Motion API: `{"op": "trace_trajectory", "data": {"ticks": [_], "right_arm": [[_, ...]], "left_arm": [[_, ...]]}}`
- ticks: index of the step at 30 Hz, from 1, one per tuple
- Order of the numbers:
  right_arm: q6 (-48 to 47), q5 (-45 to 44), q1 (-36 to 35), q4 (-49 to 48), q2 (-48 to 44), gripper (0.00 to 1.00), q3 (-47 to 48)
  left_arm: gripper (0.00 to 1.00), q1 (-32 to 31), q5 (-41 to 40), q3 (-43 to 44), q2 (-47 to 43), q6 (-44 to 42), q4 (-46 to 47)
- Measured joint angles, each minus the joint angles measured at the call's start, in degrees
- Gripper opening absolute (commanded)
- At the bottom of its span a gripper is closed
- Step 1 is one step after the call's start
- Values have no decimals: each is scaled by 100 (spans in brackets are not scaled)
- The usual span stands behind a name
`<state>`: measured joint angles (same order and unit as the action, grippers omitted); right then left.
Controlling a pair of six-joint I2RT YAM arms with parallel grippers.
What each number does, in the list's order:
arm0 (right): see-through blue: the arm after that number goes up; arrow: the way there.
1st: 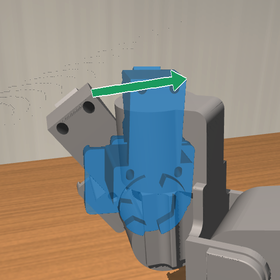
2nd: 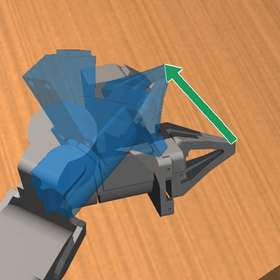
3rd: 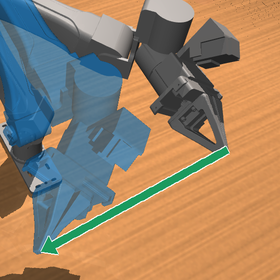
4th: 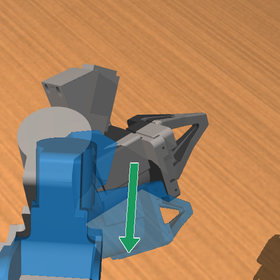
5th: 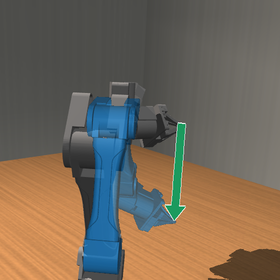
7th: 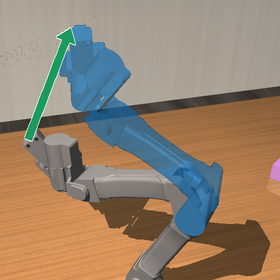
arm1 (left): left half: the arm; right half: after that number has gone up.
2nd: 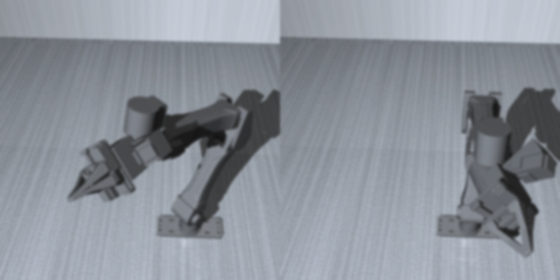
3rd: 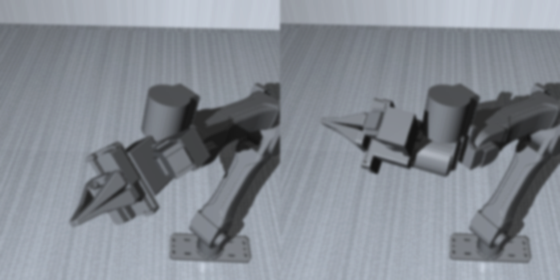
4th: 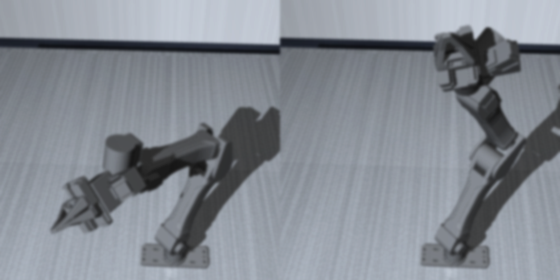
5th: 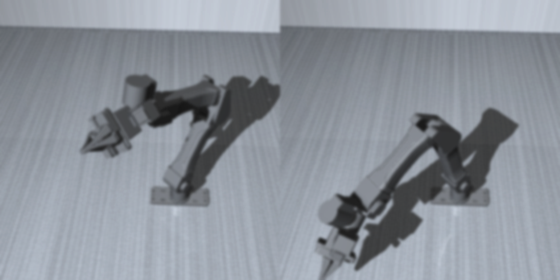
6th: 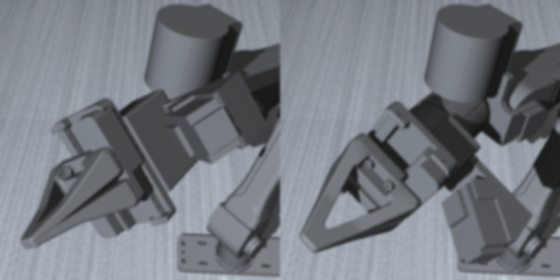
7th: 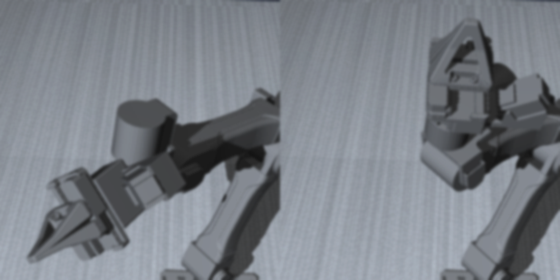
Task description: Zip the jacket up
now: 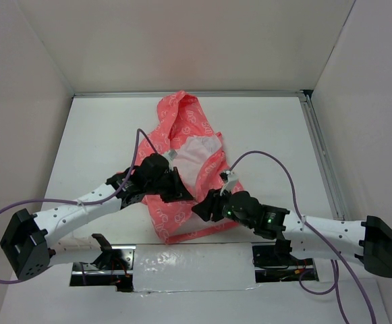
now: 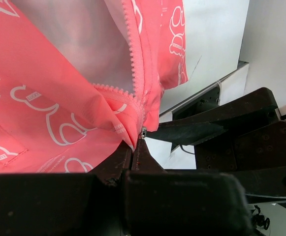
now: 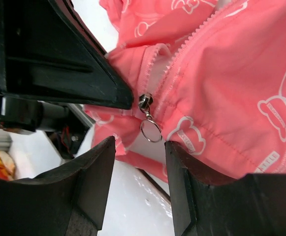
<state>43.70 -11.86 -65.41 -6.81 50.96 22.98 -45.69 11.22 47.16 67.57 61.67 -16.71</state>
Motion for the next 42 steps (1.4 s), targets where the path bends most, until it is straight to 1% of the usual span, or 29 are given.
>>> {"op": "trace_trajectory", "data": {"ticks": [3, 10, 12, 13, 15, 16, 17, 18, 24, 29, 35, 42], "right_arm": [[155, 39, 61, -269, 0, 50, -79], [455, 33, 153, -557, 2, 50, -210], [498, 11, 155, -627, 2, 43, -240], [522, 7, 155, -645, 2, 34, -256], [579, 4, 157, -654, 2, 24, -269], [597, 7, 157, -675, 0, 13, -269], [623, 9, 160, -699, -7, 8, -269], [634, 9, 160, -702, -24, 0, -269], [748, -46, 170, -374, -177, 0, -258], [839, -72, 264, 352, -173, 0, 155], [789, 203, 428, 831, -20, 0, 505], [815, 741, 789, 1523, 492, 0, 1165]], "left_arm": [[0, 0, -2, 0, 0, 2, 50], [0, 0, 4, -31, -28, 4, 153], [0, 0, 7, -33, -31, 4, 181], [0, 0, 7, -35, -31, 4, 181], [0, 0, 7, -39, -31, 4, 181], [0, 0, 7, -44, -31, 4, 179], [0, 0, 7, -46, -31, 4, 179], [0, 0, 2, -46, -31, 4, 181], [0, 0, -2, -68, -33, 0, 190], [0, -22, 0, -238, -39, -33, 343], [0, -39, 55, -415, -116, -210, 629], [0, -68, 9, -645, -236, -474, 929]]}}
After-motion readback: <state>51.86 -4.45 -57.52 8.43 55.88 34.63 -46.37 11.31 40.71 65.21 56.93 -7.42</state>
